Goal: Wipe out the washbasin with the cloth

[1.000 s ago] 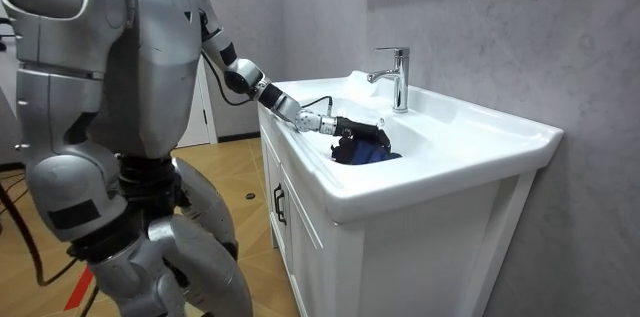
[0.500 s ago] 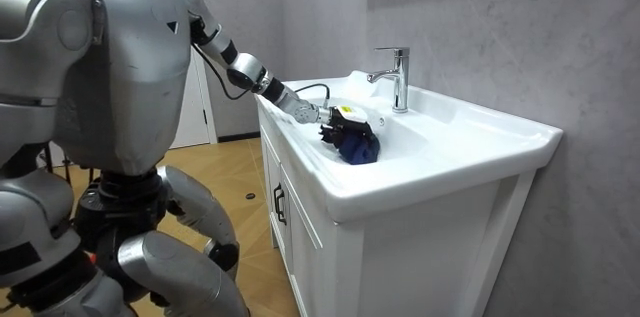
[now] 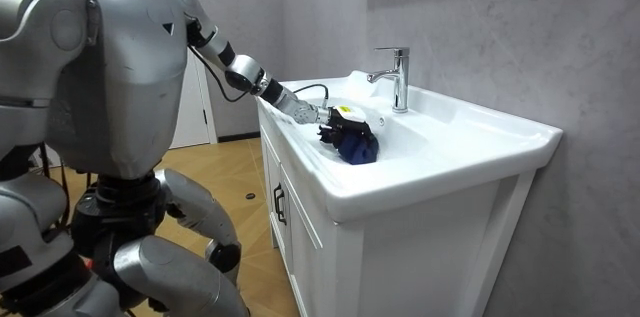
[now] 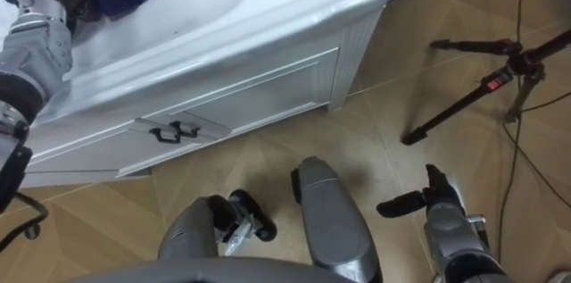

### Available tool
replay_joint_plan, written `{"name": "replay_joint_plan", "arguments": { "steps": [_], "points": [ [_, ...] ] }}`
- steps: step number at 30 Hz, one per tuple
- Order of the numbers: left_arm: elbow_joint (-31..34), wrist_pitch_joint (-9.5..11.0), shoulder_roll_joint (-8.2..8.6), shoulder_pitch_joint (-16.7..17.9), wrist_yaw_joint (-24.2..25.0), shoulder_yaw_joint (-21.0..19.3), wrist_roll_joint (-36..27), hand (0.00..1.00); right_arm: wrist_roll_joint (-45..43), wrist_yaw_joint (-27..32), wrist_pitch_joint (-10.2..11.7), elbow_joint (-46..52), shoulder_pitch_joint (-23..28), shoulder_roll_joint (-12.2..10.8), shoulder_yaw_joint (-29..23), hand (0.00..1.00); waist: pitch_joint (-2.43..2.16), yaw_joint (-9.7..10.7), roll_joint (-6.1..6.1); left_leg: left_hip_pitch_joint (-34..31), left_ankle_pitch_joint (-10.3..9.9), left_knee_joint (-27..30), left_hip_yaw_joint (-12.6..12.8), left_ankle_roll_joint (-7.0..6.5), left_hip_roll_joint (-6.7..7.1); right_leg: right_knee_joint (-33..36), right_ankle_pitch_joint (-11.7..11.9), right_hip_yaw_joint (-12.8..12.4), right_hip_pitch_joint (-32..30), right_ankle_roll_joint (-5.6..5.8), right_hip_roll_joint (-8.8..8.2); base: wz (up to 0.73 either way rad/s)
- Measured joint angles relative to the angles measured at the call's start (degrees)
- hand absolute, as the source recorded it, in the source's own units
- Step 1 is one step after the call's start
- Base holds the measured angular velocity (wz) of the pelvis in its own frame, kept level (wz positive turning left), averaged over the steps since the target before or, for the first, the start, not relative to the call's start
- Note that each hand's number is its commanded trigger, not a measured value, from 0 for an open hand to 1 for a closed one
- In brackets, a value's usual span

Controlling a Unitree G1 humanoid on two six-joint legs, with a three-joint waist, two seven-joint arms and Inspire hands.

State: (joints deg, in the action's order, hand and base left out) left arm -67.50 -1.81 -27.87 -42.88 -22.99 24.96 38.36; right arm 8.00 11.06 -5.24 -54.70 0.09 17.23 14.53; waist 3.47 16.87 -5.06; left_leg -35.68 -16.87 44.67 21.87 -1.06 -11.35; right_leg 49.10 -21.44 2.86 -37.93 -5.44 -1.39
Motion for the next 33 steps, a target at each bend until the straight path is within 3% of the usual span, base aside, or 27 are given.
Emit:
{"name": "replay_joint_plan", "arguments": {
  "steps": [3,4,7,9,10,15,22,26,33],
  "points": [
    [-0.1,-0.6,-0.25,0.2,1.4,-0.4,0.1,1.0,0.0,-0.2,-1.4,-0.3,0.2,0.0,0.4,0.0,-0.41,-0.3,0.27,0.5,0.1,-0.7,0.4,0.11,0.04,0.0,0.0,-0.3,0.1,-0.03,0.1,-0.08],
    [-0.1,-0.6,-0.4,0.8,1.8,-0.9,0.0,1.0,-0.4,-0.3,-2.0,-0.3,0.5,-0.1,0.4,0.0,-0.88,-0.7,0.42,0.6,0.1,-1.0,0.8,0.19,0.04,0.0,0.0,-0.5,0.0,-0.06,0.12,-0.12],
    [0.0,-0.6,-0.79,2.7,2.3,-2.0,0.0,1.0,-2.3,-0.2,-3.4,0.0,1.1,-0.2,0.0,0.0,-1.45,-1.6,0.66,1.7,0.2,-1.1,1.5,0.31,-0.02,-0.1,0.0,-1.1,0.5,-0.14,0.33,-0.11],
    [-0.1,-0.9,-1.44,4.2,2.6,-2.5,0.0,1.0,-3.9,0.0,-4.0,-0.1,1.1,-0.3,-0.2,0.0,-1.42,-1.8,0.78,2.1,0.2,-1.0,1.4,0.35,-0.04,-0.2,0.0,-1.1,1.0,-0.26,0.41,-0.02],
    [-0.1,-1.2,-2.01,5.1,2.7,-2.7,0.0,1.0,-4.3,0.3,-4.4,-0.1,1.1,-0.3,-0.5,0.0,-1.63,-1.8,0.55,2.1,0.2,-1.0,1.2,0.37,-0.04,-0.2,0.0,-1.1,1.0,-0.28,0.41,0.0],
    [-0.1,-5.1,-2.94,8.4,3.2,-6.3,0.0,1.0,-4.5,1.3,-5.3,-0.1,1.4,-0.6,-2.4,0.0,-1.91,-3.2,0.15,2.4,0.3,-1.0,0.7,0.53,0.15,-0.2,-0.1,-1.0,1.6,-0.28,0.29,0.03],
    [0.0,-5.2,-4.06,9.4,3.6,-7.4,2.5,1.0,-4.8,1.7,-6.9,1.0,1.8,-1.4,-3.4,0.0,-2.05,-4.8,0.05,2.3,0.5,-0.9,-1.2,0.76,0.95,-0.2,-0.4,-0.9,1.8,0.23,0.34,0.0],
    [0.0,-5.2,-4.12,9.6,4.6,-8.4,4.1,1.0,-6.2,1.7,-6.9,1.1,1.8,-1.4,-3.5,0.0,-2.17,-5.0,-0.07,2.5,0.5,-0.9,-1.5,0.79,0.96,-0.2,0.0,-1.0,2.0,-0.38,0.58,-0.04],
    [-0.1,-5.2,-4.3,11.4,5.1,-9.7,6.4,1.0,-6.5,1.7,-7.0,0.8,2.0,-1.2,-5.8,0.0,-2.81,-5.7,-1.06,4.2,0.7,-1.7,-1.9,1.17,0.96,-1.4,0.1,-1.3,3.7,-0.65,1.08,-0.04]
  ]
}}
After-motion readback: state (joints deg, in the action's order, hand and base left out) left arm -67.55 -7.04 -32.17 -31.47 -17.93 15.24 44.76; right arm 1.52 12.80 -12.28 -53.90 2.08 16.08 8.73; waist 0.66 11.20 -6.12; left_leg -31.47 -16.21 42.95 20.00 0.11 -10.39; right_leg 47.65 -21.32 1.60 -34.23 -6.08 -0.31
